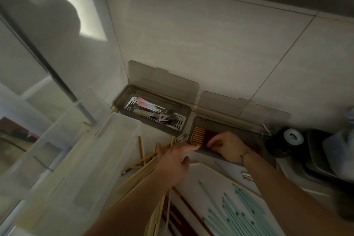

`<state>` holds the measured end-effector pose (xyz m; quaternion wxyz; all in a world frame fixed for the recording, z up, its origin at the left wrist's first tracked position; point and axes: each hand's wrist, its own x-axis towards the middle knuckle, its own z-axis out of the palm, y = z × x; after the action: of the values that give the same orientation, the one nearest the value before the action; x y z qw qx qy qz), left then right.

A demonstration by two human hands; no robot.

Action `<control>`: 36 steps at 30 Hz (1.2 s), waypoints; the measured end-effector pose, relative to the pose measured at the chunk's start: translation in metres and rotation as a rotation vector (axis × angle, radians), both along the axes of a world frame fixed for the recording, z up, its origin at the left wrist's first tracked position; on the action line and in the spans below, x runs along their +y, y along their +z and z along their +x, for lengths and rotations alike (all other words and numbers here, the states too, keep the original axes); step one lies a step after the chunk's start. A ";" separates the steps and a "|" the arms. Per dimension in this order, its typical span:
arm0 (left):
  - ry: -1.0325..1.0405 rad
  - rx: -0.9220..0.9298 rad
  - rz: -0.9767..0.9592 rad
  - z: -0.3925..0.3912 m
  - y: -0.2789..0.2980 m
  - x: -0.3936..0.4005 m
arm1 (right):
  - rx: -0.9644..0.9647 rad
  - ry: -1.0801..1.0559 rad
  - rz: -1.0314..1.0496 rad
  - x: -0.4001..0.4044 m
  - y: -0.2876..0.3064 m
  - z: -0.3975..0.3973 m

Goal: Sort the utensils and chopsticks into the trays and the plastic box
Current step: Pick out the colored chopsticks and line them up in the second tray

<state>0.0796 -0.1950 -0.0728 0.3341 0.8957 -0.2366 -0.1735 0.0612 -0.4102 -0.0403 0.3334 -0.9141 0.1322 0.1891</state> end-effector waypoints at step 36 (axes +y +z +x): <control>-0.019 -0.280 0.098 -0.009 -0.003 0.016 | -0.190 0.230 -0.393 0.106 -0.006 -0.171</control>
<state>0.0709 -0.1787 -0.0763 0.2519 0.9242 -0.2805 -0.0613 -0.1095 -0.3040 -0.0464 0.1361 -0.9842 0.0294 0.1096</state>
